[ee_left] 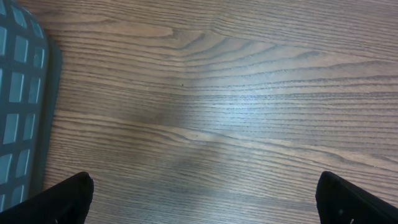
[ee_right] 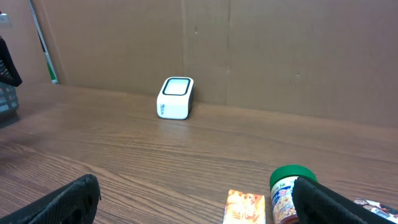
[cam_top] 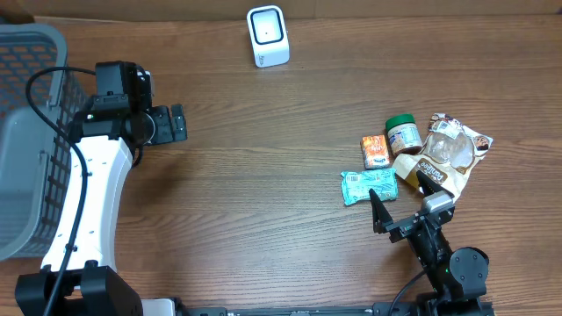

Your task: Scan the item barcode

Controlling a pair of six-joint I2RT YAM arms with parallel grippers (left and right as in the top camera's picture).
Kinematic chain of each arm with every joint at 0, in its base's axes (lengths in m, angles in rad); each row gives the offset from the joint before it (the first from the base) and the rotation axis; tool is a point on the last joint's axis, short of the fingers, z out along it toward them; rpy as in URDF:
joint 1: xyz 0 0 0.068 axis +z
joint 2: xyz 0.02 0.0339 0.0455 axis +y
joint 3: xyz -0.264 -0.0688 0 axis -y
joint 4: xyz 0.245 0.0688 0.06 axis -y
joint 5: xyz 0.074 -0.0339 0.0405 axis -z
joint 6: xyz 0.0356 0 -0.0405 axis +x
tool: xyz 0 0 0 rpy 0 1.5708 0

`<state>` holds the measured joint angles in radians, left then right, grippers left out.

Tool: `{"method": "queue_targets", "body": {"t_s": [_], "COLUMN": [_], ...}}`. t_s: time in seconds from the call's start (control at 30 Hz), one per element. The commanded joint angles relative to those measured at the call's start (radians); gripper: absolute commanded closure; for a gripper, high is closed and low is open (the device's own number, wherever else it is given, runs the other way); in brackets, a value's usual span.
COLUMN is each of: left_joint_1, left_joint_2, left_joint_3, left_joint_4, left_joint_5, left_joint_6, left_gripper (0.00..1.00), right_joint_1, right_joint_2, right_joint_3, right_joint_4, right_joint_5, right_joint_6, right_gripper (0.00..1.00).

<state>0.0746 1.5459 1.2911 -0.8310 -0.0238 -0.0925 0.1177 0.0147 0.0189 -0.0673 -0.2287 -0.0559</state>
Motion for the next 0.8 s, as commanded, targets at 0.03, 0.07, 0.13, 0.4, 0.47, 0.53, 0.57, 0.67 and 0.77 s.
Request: {"method": "queue_targets", "body": {"t_s": [0.03, 0.07, 0.13, 0.4, 0.47, 0.53, 0.57, 0.67, 0.77], "left_joint_1": [0.004, 0.004, 0.004, 0.002, -0.004, -0.017, -0.026, -0.055, -0.064], "left_joint_2": [0.005, 0.005, 0.005, -0.135, -0.203, -0.270, -0.303, -0.422, -0.539], "left_joint_3": [0.001, 0.001, 0.001, 0.000, 0.000, 0.000, 0.000, 0.000, 0.000], "left_joint_4": [0.000, 0.000, -0.002, -0.003, -0.003, -0.003, -0.003, -0.011, -0.023], "left_joint_5": [-0.006, -0.006, -0.006, -0.005, -0.005, -0.005, -0.005, -0.055, -0.122], "left_joint_6": [0.029, 0.029, 0.029, 0.029, 0.029, 0.029, 0.029, 0.047, 0.051], "left_gripper": [0.00, 0.00, 0.00, 0.00, 0.00, 0.00, 0.01, 0.00, 0.01], "right_joint_1": [-0.003, -0.003, -0.003, -0.003, -0.003, -0.003, -0.003, -0.003, -0.003], "right_joint_2": [-0.012, -0.012, -0.012, -0.012, -0.012, -0.012, -0.012, -0.012, -0.012], "right_joint_3": [-0.011, -0.011, -0.011, -0.011, -0.011, -0.011, -0.011, -0.011, -0.011], "right_joint_4": [0.007, 0.007, 0.007, 0.007, 0.007, 0.007, 0.007, 0.007, 0.007], "right_joint_5": [0.000, 0.000, 0.000, 0.000, 0.000, 0.000, 0.000, 0.000, 0.000], "right_joint_6": [0.002, 0.002, 0.002, 0.002, 0.002, 0.002, 0.002, 0.002, 0.002], "right_gripper": [0.00, 0.00, 0.00, 0.00, 0.00, 0.00, 0.00, 0.00, 0.00]}}
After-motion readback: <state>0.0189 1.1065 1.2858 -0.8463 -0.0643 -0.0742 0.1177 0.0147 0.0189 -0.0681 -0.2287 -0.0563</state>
